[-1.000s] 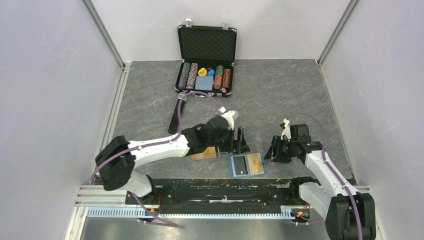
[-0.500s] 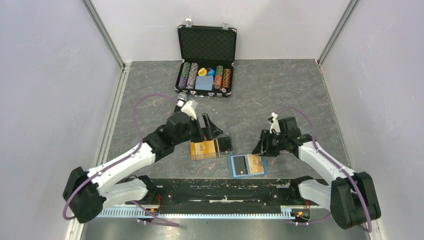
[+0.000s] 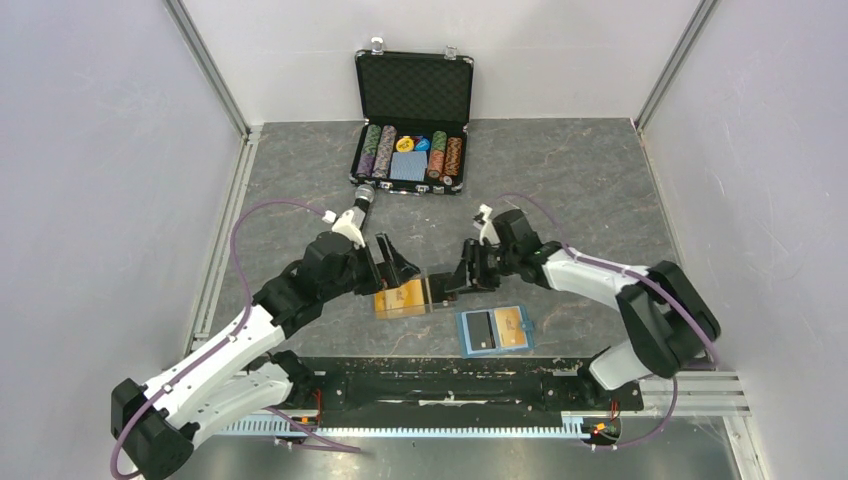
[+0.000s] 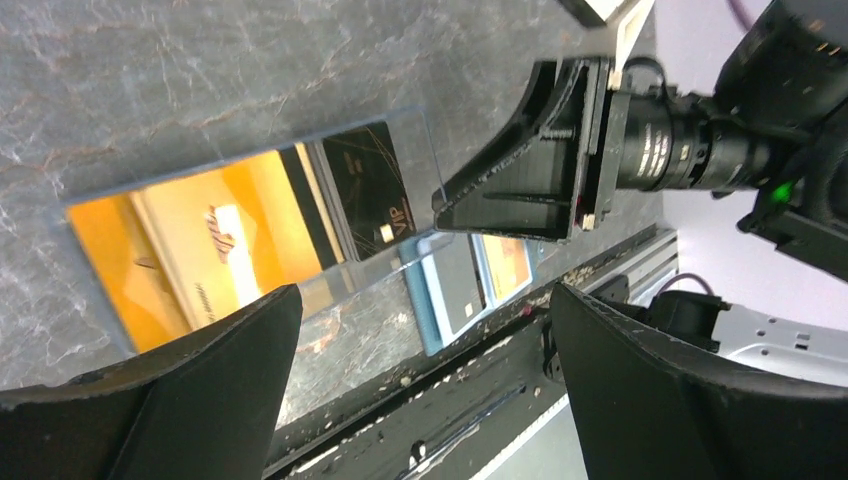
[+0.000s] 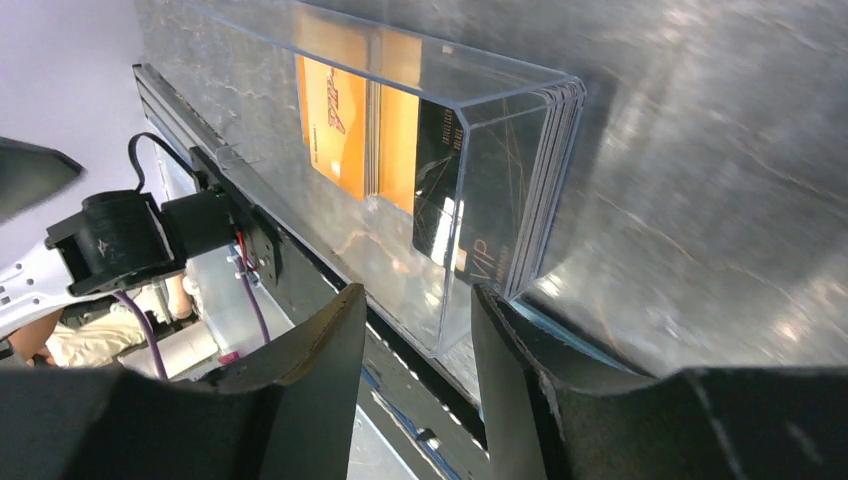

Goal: Put the credit cards into the card holder
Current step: Move the storage box to the center of the board.

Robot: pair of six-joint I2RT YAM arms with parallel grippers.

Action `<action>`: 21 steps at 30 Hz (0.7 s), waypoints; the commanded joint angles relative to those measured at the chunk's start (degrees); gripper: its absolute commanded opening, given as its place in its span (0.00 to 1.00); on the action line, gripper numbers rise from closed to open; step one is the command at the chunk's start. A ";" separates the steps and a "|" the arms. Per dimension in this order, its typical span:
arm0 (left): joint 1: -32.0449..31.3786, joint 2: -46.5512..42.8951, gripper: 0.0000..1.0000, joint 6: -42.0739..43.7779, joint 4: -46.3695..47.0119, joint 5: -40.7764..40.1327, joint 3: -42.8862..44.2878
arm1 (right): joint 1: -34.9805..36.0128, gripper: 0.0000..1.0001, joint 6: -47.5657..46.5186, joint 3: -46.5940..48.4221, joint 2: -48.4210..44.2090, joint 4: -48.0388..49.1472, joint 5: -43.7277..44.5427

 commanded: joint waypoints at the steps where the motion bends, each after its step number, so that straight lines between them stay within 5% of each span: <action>1: 0.33 1.53 1.00 0.98 -3.10 3.78 -0.34 | 4.57 0.46 4.07 8.03 5.55 7.32 -1.37; 10: 0.33 3.06 1.00 1.07 -5.12 5.71 -0.22 | 11.54 0.45 7.18 20.52 17.33 10.06 -1.74; 17: 0.24 7.86 1.00 1.31 -2.63 12.84 -0.34 | 9.77 0.46 3.10 19.73 13.48 5.09 1.51; 21: -0.67 11.77 1.00 0.15 6.27 20.93 -2.09 | 6.07 0.46 1.12 14.04 7.53 1.79 1.82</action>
